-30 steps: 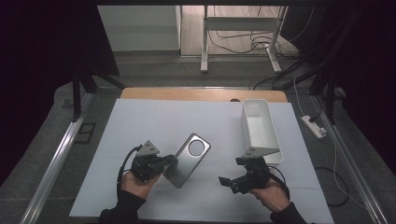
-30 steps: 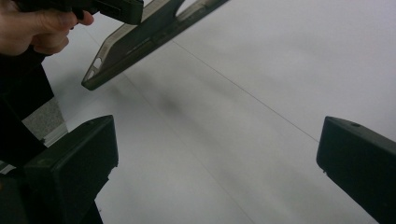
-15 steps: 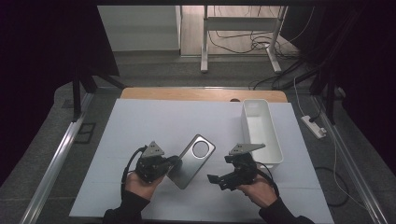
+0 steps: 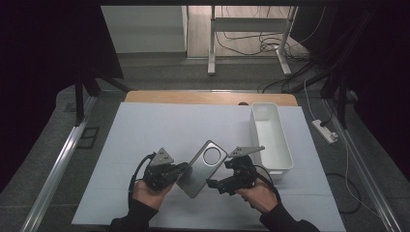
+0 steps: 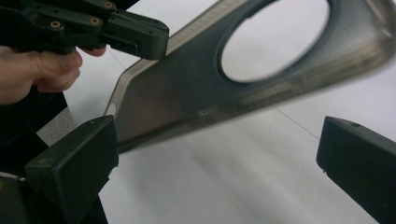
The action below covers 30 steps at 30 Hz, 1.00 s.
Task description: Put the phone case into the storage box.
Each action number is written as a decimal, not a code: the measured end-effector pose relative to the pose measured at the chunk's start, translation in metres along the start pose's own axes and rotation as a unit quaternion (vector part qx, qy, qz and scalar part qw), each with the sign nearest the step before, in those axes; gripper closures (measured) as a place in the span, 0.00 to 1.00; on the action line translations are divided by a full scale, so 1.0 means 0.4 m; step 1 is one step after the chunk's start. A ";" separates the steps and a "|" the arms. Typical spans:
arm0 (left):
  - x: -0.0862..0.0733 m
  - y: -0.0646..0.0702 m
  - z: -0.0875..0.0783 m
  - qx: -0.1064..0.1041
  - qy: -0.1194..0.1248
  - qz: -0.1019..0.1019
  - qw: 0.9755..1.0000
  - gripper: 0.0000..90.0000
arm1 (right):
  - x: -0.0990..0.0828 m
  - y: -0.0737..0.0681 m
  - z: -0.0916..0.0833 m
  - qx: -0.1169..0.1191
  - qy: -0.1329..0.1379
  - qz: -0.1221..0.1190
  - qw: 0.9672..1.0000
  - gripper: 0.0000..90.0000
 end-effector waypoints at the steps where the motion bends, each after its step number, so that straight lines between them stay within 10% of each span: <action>1: 0.000 0.001 0.000 0.000 0.000 0.000 1.000 0.99 | 0.002 -0.002 0.002 0.003 -0.001 -0.001 1.000 0.00; 22: 0.008 0.015 -0.009 0.003 0.014 0.002 1.000 0.99 | 0.019 -0.032 0.055 0.027 -0.026 0.031 0.999 0.02; 30: 0.008 0.016 -0.011 0.007 0.020 0.002 1.000 0.99 | 0.023 -0.012 0.047 0.042 -0.013 0.084 0.996 0.42</action>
Point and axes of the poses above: each handheld gripper's, and its own axes: z roughly forward along the jaws, x roughly out of its top, y roughly to its right, the point moved 5 cm from there along z, roughly forward along the jaws, and after that the axes turned 14 degrees about z, right-handed, at the moved point
